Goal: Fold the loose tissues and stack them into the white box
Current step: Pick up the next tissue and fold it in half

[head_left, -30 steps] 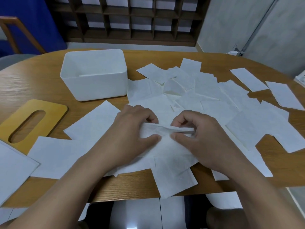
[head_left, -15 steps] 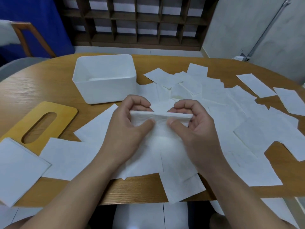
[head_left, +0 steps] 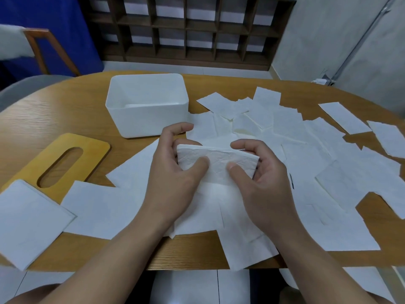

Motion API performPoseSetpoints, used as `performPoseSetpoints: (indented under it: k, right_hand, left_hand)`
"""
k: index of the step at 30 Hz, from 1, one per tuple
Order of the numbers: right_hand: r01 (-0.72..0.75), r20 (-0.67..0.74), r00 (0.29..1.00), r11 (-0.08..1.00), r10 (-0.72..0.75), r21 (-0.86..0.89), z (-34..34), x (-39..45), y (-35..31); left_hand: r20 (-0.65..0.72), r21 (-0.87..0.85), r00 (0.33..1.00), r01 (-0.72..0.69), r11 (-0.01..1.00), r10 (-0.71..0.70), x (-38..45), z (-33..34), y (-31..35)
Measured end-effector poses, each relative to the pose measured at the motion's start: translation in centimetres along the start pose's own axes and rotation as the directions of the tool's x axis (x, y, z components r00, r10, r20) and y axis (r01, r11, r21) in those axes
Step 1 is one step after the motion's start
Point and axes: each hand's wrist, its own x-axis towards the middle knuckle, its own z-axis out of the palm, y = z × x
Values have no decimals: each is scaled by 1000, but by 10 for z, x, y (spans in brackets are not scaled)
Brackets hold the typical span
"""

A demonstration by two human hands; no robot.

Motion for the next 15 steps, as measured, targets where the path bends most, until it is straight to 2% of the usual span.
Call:
performPoseSetpoints:
  k: [5, 12, 15]
  right_hand:
    - [23, 45, 999, 1000, -24, 9, 0, -2, -3]
    - [29, 12, 1000, 996, -28, -83, -10, 3, -3]
    - [-10, -42, 999, 1000, 10, -9, -17, 7, -8]
  left_hand:
    - [37, -24, 999, 14, 1000, -13, -1, 1, 1]
    - [59, 118, 998, -29, 993, 23, 0, -3, 0]
    - [140, 230, 990, -52, 972, 20, 2, -10, 2]
